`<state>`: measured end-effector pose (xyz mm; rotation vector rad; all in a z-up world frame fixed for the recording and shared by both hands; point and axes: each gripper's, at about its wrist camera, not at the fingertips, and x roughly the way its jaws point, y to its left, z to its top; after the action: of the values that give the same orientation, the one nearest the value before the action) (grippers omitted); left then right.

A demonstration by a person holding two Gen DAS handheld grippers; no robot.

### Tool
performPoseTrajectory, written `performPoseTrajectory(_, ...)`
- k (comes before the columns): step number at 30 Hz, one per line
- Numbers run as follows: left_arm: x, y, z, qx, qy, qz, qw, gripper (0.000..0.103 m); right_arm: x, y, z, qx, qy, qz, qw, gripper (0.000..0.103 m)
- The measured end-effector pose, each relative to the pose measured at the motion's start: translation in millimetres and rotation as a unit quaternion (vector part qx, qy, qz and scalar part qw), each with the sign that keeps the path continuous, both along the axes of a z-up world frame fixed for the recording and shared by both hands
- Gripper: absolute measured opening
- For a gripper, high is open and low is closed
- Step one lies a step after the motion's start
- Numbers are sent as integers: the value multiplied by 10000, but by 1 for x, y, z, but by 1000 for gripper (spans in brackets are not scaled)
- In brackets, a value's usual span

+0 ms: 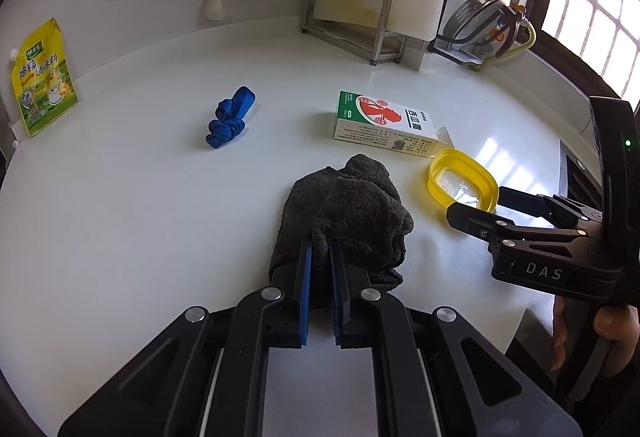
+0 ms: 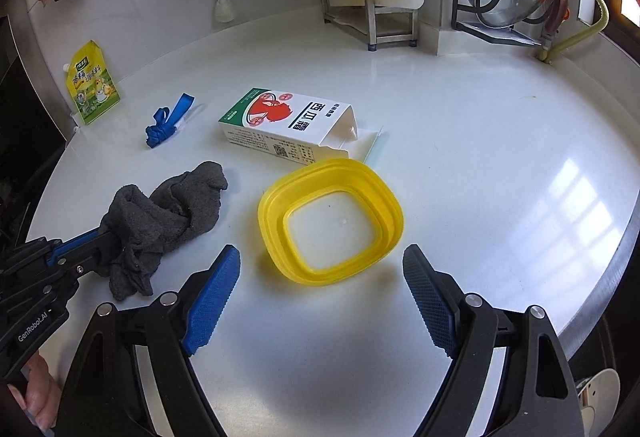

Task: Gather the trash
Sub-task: 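Grasp the dark grey cloth with the left tool while the right tool grasps the yellow lid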

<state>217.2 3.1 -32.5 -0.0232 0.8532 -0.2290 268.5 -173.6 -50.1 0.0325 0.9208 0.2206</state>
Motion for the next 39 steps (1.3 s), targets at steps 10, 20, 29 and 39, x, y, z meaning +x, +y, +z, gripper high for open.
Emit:
performPoseTrajectory(10, -1, 1, -2, -8, 66, 28, 10000, 14, 16, 10, -3, -305, -20, 99, 9995, 82)
performPoseTrajectory(20, -10, 5, -3, -62, 143, 115, 9998, 64, 4, 6, -1, -233, -168, 118, 9995, 71)
performPoseTrajectory(29, -3, -5, 2, -72, 21, 147, 9999, 83, -19, -33, 17, 504, -402, -212, 9977, 71)
performPoseTrajectory(39, 31, -24, -16, 261, 476, 228, 9983, 88, -34, -52, 25, 985, -471, -253, 9937, 71)
